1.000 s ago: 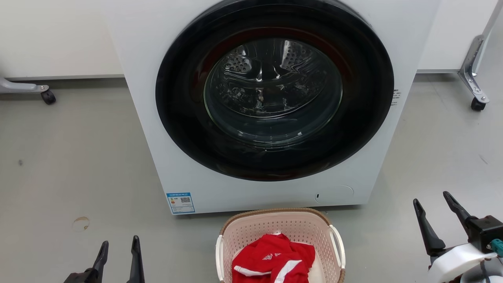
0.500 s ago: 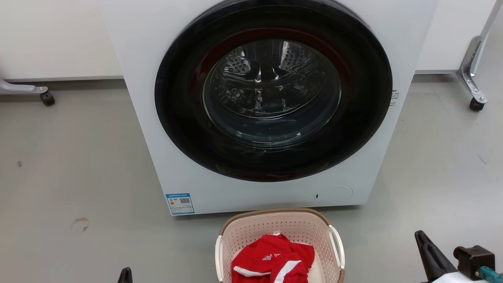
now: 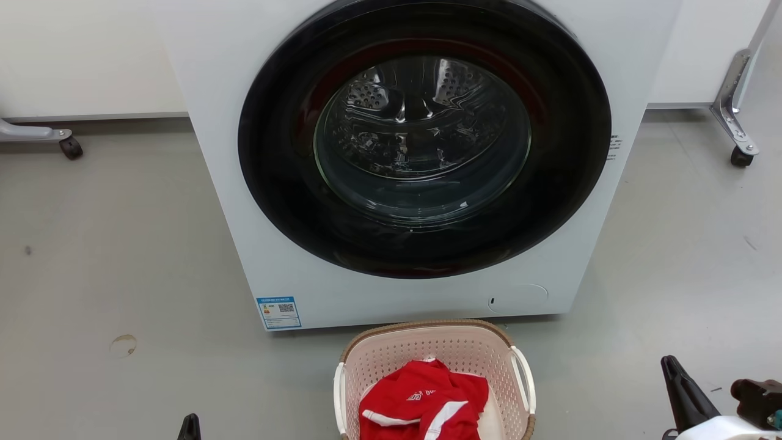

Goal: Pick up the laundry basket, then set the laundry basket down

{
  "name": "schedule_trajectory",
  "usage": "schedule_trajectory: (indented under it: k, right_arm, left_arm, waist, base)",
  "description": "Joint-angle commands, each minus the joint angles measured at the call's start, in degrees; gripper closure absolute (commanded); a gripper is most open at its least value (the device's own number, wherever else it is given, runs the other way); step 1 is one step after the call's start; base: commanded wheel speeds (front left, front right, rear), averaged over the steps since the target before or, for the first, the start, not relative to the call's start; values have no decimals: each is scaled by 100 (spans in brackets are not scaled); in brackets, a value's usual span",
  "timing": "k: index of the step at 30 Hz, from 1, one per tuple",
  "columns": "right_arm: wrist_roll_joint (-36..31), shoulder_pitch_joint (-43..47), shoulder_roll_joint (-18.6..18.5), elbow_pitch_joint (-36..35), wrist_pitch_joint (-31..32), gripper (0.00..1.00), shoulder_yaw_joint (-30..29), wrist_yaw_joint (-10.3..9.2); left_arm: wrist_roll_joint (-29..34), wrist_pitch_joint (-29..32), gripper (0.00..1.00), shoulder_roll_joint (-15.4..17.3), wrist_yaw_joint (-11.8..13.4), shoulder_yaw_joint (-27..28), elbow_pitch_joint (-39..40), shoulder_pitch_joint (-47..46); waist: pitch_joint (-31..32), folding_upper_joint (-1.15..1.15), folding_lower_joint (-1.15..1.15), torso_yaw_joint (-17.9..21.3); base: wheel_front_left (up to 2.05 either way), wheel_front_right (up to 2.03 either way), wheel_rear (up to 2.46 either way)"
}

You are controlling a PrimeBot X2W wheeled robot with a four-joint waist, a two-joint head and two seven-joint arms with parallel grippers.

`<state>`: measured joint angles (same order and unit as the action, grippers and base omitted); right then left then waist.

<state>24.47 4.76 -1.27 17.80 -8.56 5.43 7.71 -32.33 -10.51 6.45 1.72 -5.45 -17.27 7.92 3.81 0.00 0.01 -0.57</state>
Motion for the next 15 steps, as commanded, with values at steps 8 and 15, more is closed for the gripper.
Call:
schedule_trajectory:
  k: [8, 15]
  right_arm:
    - [579, -391, -137, -178, 127, 100, -131, -5]
    - [1033, -442, -139, -193, 229, 100, -210, -6]
  left_arm:
    - [-492, 135, 100, 7, -100, 160, 170, -355]
    - [-895, 250, 100, -20, -160, 236, 182, -433]
  waist:
    - [-28, 0, -1, 4]
    - [-56, 0, -1, 8]
  base:
    - [0, 0, 0]
    - [0, 0, 0]
